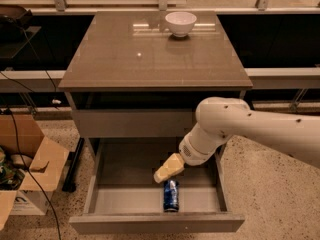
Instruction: Pick pepsi can from middle drawer and place on counter
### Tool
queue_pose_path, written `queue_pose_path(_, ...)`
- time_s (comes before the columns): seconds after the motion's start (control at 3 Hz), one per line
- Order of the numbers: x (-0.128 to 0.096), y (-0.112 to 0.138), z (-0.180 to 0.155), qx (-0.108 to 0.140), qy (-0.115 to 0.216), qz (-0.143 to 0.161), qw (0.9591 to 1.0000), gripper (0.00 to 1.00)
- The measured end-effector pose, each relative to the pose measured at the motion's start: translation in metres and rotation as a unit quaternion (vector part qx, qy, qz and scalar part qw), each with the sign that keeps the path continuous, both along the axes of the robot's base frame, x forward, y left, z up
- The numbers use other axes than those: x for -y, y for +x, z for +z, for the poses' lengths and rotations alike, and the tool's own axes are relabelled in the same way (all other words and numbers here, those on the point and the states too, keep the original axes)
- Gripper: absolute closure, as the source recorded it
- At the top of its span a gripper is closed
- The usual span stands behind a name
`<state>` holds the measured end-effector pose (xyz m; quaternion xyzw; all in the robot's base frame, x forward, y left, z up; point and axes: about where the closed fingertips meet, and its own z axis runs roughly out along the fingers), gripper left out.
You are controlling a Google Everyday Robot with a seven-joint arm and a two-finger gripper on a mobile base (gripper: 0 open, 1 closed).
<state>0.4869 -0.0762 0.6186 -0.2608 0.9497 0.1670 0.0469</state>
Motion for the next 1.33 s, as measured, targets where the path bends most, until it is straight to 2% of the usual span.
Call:
queue_pose_path(0.33, -0.014, 0.017, -0.046, -0.018, -0.007, -0.041, 0.999, 0.0)
queue_pose_path(0.67, -0.022, 0.026, -0.101, -0.052, -0.031, -0.072, 0.9956, 0.0)
queue_pose_path(1.0, -0.025, 0.023, -0.156, -0.099, -0.053, -0.105, 0.9881, 0.0)
queue_pose_path(1.33, -0.026, 0.014, -0.201, -0.142, -0.069, -0.13, 0.9788, 0.0)
